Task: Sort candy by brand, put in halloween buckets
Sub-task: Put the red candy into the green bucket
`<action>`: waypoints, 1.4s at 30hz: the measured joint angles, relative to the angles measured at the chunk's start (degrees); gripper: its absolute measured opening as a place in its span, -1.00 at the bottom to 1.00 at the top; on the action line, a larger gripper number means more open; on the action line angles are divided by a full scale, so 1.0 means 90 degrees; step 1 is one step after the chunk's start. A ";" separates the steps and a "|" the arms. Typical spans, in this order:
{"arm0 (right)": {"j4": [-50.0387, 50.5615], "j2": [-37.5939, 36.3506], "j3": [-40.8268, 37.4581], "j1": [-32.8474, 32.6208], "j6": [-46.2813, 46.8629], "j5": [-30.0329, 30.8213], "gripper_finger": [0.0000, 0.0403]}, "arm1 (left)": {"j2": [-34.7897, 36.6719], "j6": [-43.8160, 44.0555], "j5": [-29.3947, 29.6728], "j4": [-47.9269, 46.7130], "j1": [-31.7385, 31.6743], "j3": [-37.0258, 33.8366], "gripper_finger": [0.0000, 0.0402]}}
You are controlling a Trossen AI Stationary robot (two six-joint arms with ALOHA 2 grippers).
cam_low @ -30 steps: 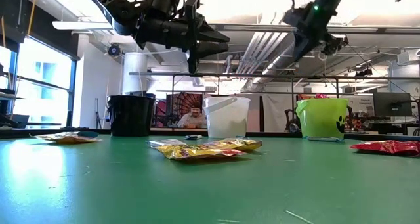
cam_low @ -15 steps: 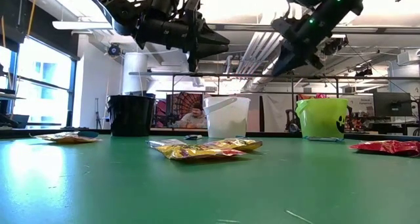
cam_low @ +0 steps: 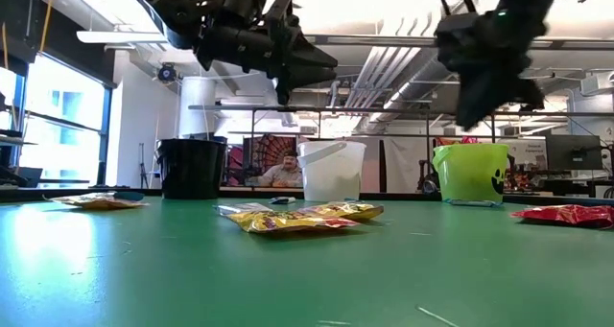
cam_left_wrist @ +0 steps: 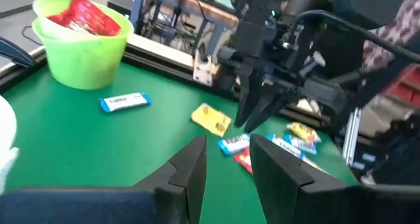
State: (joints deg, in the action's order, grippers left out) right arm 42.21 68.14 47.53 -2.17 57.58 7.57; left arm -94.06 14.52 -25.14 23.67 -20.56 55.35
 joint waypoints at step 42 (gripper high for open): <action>0.0823 0.1785 -0.0005 -0.2919 0.2079 0.0447 0.40 | 0.0000 -0.0767 -0.0020 -0.0873 0.0056 -0.0002 -0.46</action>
State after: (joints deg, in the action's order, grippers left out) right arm 49.61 84.20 47.48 -28.45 76.29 11.60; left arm -94.06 7.62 -25.32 15.81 -20.05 55.33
